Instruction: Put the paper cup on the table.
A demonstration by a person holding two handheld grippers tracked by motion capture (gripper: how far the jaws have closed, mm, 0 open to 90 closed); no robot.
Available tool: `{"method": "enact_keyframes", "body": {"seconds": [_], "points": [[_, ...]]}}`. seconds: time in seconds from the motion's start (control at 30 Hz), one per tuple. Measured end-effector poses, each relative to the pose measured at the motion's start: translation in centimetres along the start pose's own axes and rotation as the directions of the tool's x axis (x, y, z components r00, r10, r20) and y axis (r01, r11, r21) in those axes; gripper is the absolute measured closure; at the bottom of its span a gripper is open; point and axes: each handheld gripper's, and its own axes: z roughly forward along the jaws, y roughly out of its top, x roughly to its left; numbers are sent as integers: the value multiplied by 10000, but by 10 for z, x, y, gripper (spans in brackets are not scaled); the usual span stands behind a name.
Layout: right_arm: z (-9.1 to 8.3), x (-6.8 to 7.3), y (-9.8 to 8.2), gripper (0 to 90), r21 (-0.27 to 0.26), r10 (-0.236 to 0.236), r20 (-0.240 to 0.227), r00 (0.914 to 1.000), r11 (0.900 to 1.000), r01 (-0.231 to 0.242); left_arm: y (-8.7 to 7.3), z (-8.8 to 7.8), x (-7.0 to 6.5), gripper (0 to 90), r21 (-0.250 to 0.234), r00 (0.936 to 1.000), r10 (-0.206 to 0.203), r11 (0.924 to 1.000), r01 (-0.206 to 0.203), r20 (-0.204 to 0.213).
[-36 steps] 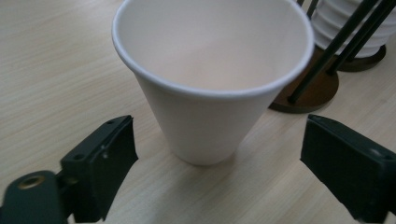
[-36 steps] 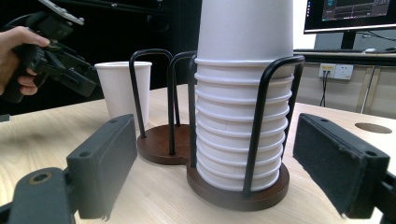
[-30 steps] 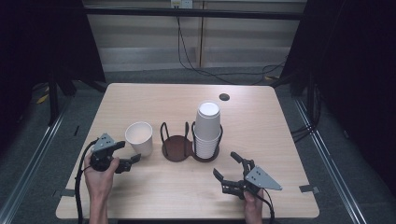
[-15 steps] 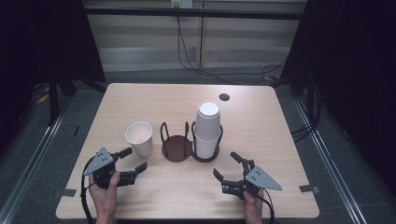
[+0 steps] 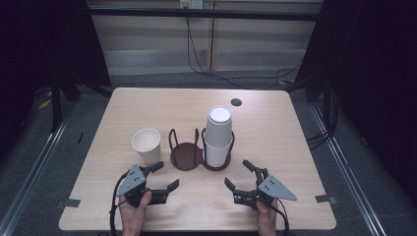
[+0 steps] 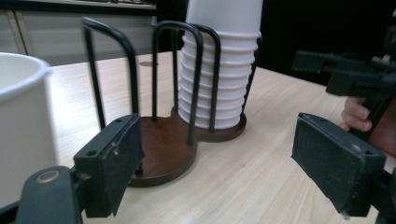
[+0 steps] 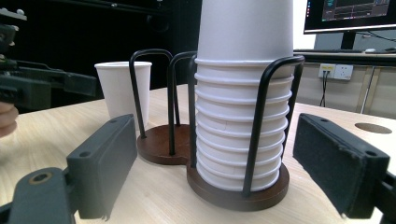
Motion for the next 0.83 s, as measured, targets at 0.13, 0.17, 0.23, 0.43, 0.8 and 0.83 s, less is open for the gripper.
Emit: {"method": "enact_keyframes", "body": {"seconds": [0.13,0.17,0.23,0.43,0.8,0.83], "points": [[0,0,0,134,0,0,2,10000,10000,0,-2,8,-7,161,-228,9994,315,9993,-312,133],[0,0,0,134,0,0,2,10000,10000,0,-2,10,-8,161,-197,9986,502,9986,-499,134],[0,0,0,134,-1,2,3,10000,10000,-2,-3,14,-9,161,-199,9981,573,9982,-569,240],[0,0,0,134,1,-7,5,10000,10000,7,-7,19,-17,161,6,9965,775,9970,-775,303],[0,0,0,135,-1,-8,3,10000,10000,8,-20,9,-25,161,-1517,9966,815,9852,-795,74],[0,0,0,135,3,-7,26,10000,10000,7,-22,7,-24,158,-1877,9971,754,9796,-723,91]]}}
